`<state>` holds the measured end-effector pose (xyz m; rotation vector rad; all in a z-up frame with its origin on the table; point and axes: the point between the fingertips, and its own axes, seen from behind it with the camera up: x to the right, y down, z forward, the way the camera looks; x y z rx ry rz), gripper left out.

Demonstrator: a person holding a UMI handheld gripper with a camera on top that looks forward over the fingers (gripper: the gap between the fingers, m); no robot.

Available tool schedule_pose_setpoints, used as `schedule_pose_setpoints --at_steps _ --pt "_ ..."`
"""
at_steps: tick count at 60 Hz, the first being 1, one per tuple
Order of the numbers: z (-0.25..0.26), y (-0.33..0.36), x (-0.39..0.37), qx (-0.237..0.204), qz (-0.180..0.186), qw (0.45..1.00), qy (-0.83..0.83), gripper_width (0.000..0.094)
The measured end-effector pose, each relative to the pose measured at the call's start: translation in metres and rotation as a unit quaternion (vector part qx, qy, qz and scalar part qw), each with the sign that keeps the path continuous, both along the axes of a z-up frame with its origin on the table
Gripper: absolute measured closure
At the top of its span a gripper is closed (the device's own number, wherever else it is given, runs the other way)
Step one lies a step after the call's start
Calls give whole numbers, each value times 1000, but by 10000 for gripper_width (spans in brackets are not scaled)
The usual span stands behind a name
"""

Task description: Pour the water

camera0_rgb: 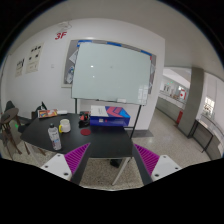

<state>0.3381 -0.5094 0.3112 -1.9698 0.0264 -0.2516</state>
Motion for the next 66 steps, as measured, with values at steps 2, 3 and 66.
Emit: schedule_pose_setpoints --at_steps 2,3,66 --pt "-3 -1 0 -4 -1 1000 0 90" --pt "-5 -2 -1 -6 -2 1000 0 90" --pt "-246 265 -306 26 55 997 57 94"
